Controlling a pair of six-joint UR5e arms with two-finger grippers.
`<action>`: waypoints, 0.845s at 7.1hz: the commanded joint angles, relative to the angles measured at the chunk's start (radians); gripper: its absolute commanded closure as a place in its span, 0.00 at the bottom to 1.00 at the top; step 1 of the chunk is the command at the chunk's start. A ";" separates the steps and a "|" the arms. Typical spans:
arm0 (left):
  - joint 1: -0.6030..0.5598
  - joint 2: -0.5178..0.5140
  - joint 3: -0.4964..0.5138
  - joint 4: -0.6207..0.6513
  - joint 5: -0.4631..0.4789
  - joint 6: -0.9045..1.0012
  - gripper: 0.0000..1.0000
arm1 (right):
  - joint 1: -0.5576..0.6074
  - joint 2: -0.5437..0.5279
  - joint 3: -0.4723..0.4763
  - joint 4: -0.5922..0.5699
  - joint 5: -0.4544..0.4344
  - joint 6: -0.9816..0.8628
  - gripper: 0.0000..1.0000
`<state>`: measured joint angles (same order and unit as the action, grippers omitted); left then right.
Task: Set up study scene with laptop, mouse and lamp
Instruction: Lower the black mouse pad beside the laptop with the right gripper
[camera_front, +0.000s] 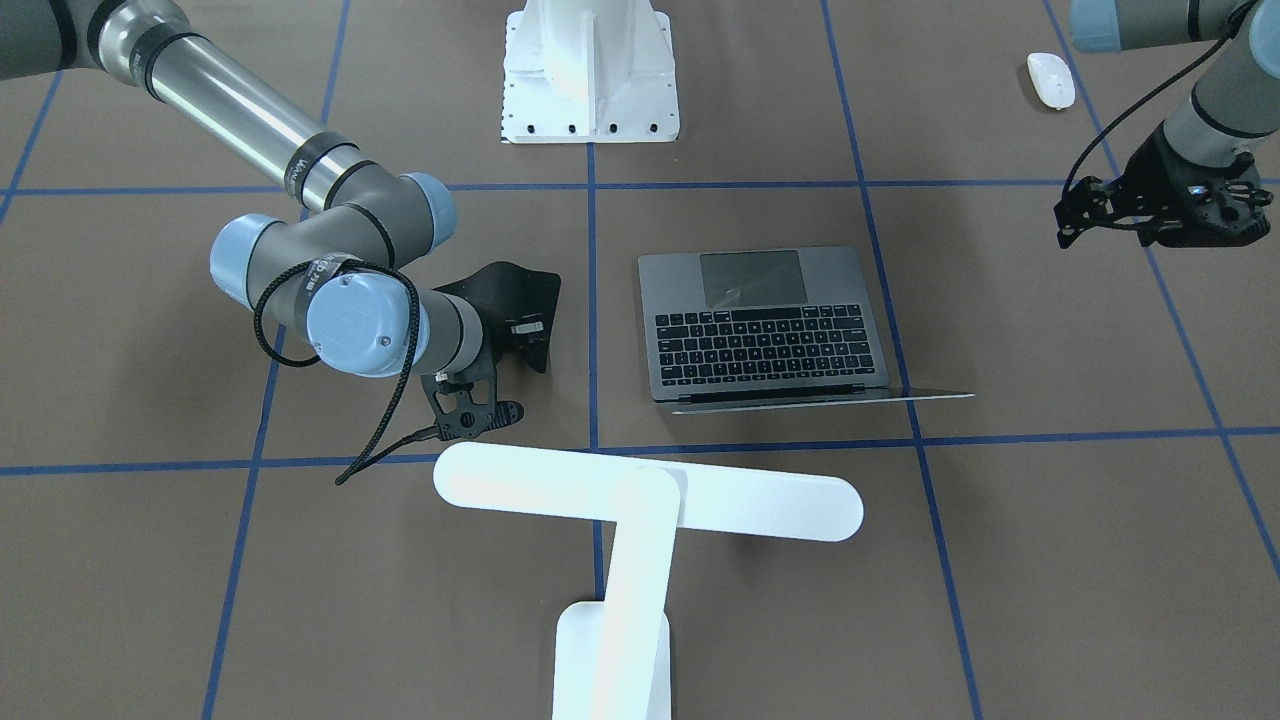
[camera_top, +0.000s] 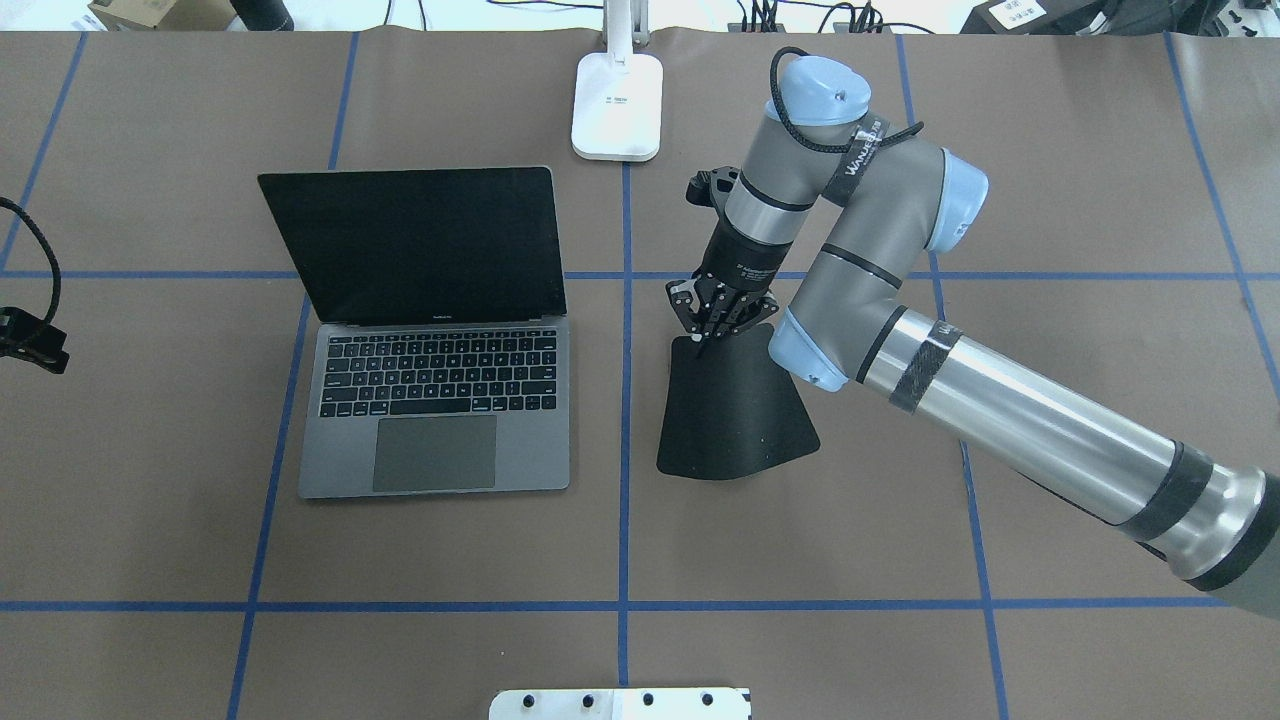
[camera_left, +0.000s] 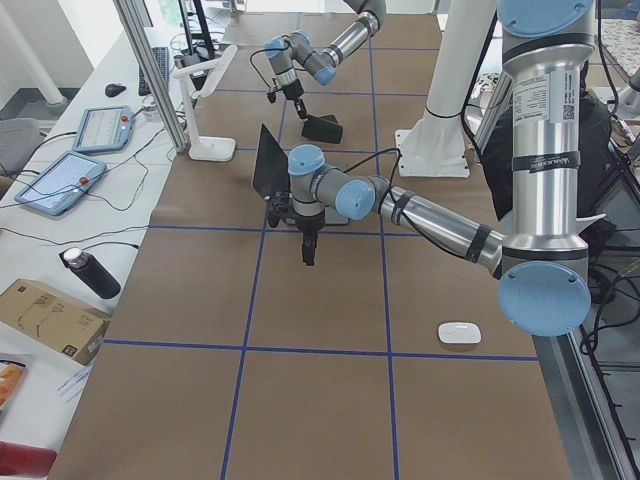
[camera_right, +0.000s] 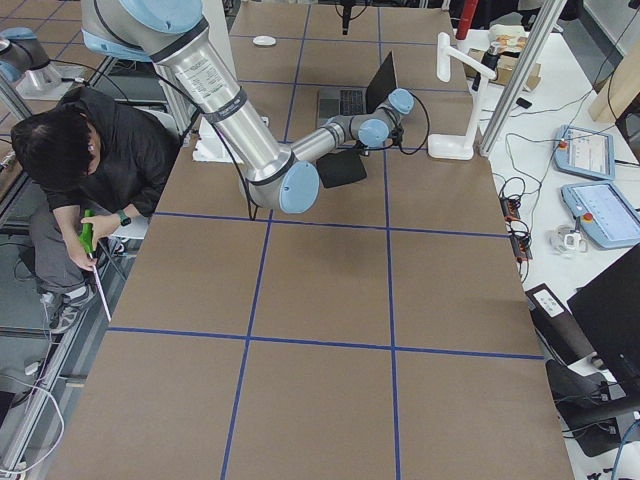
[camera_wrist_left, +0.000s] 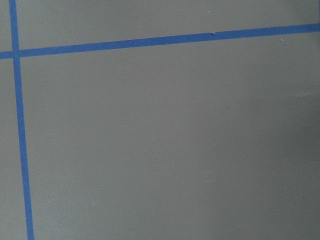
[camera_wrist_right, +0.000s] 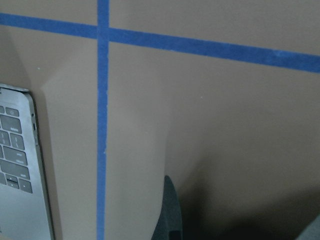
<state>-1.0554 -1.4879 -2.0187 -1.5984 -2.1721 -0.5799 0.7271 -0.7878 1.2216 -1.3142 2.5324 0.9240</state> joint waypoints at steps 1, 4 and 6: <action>-0.002 0.000 -0.002 0.000 0.000 -0.002 0.00 | -0.015 0.007 -0.013 0.036 -0.006 0.097 1.00; 0.000 -0.002 0.000 0.002 0.000 -0.002 0.00 | -0.040 0.006 -0.016 0.084 -0.078 0.099 1.00; 0.000 -0.002 0.008 0.000 0.000 0.002 0.00 | -0.040 0.012 -0.014 0.101 -0.096 0.098 1.00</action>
<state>-1.0555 -1.4895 -2.0162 -1.5974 -2.1721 -0.5799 0.6885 -0.7802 1.2073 -1.2295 2.4522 1.0220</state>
